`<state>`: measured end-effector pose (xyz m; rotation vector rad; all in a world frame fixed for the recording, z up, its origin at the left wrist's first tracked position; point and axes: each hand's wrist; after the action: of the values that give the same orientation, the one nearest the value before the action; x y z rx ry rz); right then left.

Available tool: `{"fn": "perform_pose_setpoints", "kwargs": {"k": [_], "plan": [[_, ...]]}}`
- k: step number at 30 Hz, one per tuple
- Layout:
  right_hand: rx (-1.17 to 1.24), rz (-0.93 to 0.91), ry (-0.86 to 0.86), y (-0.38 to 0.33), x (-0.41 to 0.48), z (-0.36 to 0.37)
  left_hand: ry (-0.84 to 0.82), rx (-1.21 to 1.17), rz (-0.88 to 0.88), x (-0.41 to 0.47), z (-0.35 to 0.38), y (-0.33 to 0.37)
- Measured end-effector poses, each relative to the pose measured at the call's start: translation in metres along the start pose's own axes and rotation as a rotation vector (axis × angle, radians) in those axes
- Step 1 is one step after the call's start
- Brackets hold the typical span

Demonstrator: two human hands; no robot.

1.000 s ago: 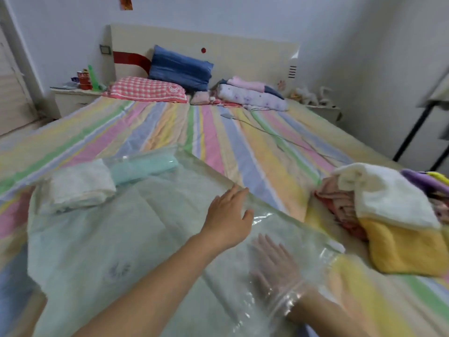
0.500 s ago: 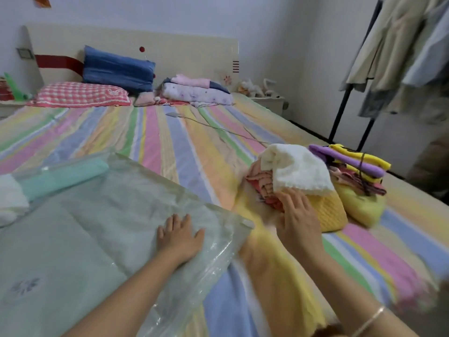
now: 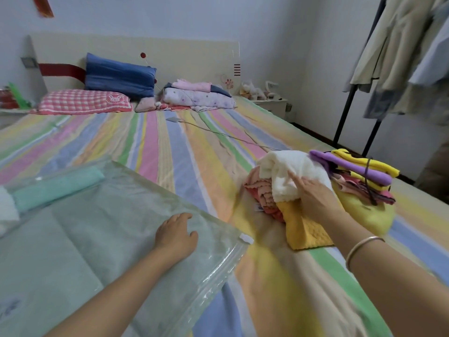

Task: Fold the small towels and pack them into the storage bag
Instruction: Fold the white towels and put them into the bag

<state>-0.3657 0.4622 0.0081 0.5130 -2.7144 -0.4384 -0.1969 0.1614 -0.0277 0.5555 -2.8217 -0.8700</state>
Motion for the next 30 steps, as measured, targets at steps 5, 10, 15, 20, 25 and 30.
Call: {"fn": "perform_pose_setpoints", "kwargs": {"k": [5,10,15,20,25,30], "plan": [[0.184,0.132,0.102,-0.028,-0.011,-0.053,0.069,-0.145,0.082,-0.002,-0.007,0.000],[0.514,0.083,0.131,-0.116,-0.043,-0.128,-0.043,-0.892,-0.103,-0.015,-0.036,0.009],[0.501,-0.366,0.030,-0.209,-0.109,-0.181,-0.350,-1.510,-0.548,-0.035,-0.090,-0.050],[0.711,-0.487,-0.228,-0.258,-0.135,-0.201,-0.197,-1.447,-0.710,-0.062,-0.119,-0.123],[1.209,-0.408,-0.682,-0.291,-0.130,-0.222,-0.210,-1.254,-0.561,-0.088,-0.136,-0.134],[1.255,-0.326,-0.914,-0.285,-0.111,-0.201,-0.232,-1.125,-0.421,-0.088,-0.142,-0.156]]}}
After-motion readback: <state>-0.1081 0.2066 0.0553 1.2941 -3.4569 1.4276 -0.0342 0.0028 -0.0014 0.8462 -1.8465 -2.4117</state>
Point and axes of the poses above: each hand's wrist, its own x-axis towards the middle knuckle, its own z-axis out of the palm, y = z × x, and after that the axes turned 12 degrees about -x, right-handed
